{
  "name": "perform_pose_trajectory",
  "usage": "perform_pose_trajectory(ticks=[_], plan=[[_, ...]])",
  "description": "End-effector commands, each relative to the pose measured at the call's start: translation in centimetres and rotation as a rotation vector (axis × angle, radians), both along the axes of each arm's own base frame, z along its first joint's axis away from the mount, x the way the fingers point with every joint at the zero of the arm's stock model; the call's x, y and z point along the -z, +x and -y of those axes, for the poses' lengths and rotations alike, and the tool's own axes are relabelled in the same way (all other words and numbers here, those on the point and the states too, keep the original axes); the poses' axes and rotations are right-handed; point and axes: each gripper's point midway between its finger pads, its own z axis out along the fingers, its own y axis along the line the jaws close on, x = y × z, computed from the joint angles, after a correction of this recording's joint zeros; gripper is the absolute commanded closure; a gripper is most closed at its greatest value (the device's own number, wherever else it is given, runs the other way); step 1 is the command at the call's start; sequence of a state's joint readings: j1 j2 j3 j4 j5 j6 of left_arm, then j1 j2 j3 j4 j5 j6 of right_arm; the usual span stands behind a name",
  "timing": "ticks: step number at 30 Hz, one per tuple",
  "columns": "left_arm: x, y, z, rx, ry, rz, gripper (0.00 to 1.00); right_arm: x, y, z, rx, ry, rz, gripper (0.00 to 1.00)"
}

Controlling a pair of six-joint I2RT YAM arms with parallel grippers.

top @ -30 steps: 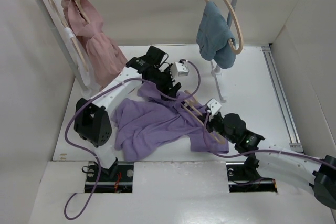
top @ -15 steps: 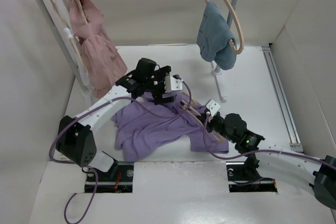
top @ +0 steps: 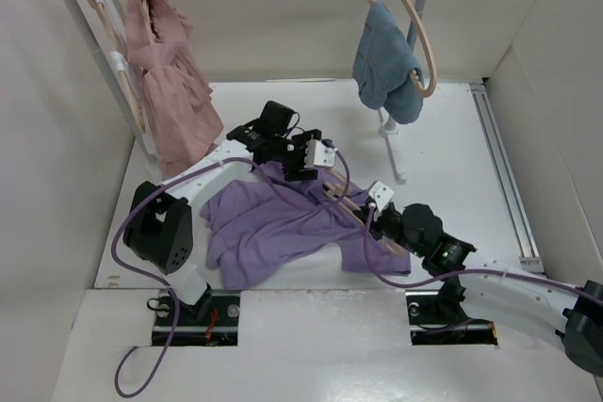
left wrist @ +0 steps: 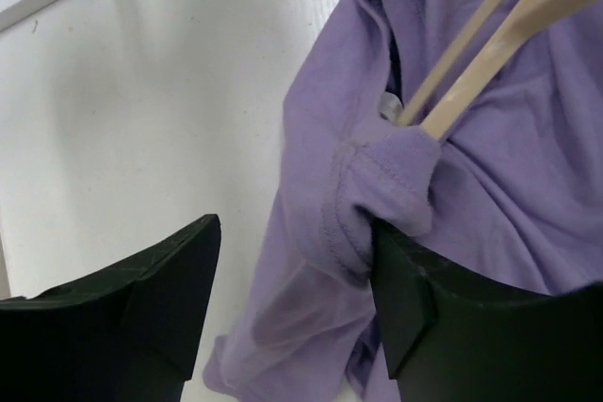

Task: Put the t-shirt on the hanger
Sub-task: Place tshirt on hanger

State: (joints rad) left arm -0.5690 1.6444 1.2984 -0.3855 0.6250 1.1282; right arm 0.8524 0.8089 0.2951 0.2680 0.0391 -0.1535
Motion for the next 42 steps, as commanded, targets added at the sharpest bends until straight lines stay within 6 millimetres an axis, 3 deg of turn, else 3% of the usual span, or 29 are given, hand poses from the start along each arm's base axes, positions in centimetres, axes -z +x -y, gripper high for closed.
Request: perform_pose_trajectory(ticks=[1,3,8,13,15,18,21,26,28,29,30,31,32,33,34,35,37,38,42], plan=[[0.1,-1.4,0.3,0.079,-0.016,-0.02,0.43,-7.5,0.5,-1.7,-0.04,0.169,0.159,1.0],[0.6,-2.3,-0.1,0.107,0.006,-0.043,0.46,-8.0,0.6,-1.7,-0.041,0.167,0.174,1.0],[1.3,-3.4,-0.6,0.193,0.016,-0.053,0.24,-8.1,1.1,-1.3,-0.013,0.145,0.186,1.0],[3.7,-3.4,-1.5,0.245,0.073,-0.065,0.23,-8.6,1.2,-1.6,-0.023,0.142,0.194,1.0],[4.1,-2.9,-0.9,0.242,0.079,-0.07,0.29,-8.5,1.3,-1.7,-0.024,0.135,0.188,1.0],[3.7,-1.9,0.1,0.19,0.056,-0.065,0.6,-8.4,1.5,-2.0,-0.024,0.127,0.181,1.0],[3.9,-1.6,0.4,0.146,0.04,-0.095,1.0,-8.9,1.5,-2.0,-0.024,0.135,0.188,1.0],[4.0,-2.6,0.4,0.114,0.006,-0.189,1.0,-8.9,1.6,-2.0,-0.025,0.129,0.195,1.0],[1.9,-2.5,0.6,0.077,-0.049,-0.235,1.0,-8.9,2.0,-1.5,0.019,0.139,0.183,1.0],[1.8,-2.4,0.4,0.057,-0.058,-0.257,1.0,-8.6,2.1,-1.3,0.031,0.129,0.176,1.0],[0.8,-2.3,0.5,0.051,-0.073,-0.242,1.0,-8.6,2.2,-1.2,0.048,0.144,0.16,0.95],[-0.1,-2.6,0.3,0.053,-0.083,-0.223,1.0,-8.6,2.2,-0.9,0.062,0.142,0.16,0.83],[-0.2,-2.6,-0.1,0.046,-0.07,-0.2,1.0,-8.3,2.3,-0.7,0.077,0.134,0.141,0.68],[-0.3,-2.7,-0.5,0.049,-0.065,-0.167,1.0,-8.4,2.2,-0.5,0.077,0.132,0.14,0.41],[1.1,-3.4,-1.3,0.056,-0.039,-0.153,1.0,-9.2,2.1,-0.4,0.077,0.143,0.148,0.31],[0.4,-3.0,-1.6,0.047,-0.032,-0.063,1.0,-8.5,2.0,-0.3,0.077,0.123,0.132,0.23],[1.4,-3.3,-2.2,0.054,0.003,-0.022,1.0,-10.2,1.8,-0.2,0.078,0.15,0.142,0.09],[2.5,-3.4,-2.9,0.053,0.041,-0.015,1.0,-10.0,1.8,-0.1,0.078,0.132,0.128,0.05],[3.1,-3.4,-3.6,0.08,0.083,0.03,1.0,-14.5,1.0,-0.1,0.046,0.186,0.154,0.0]])
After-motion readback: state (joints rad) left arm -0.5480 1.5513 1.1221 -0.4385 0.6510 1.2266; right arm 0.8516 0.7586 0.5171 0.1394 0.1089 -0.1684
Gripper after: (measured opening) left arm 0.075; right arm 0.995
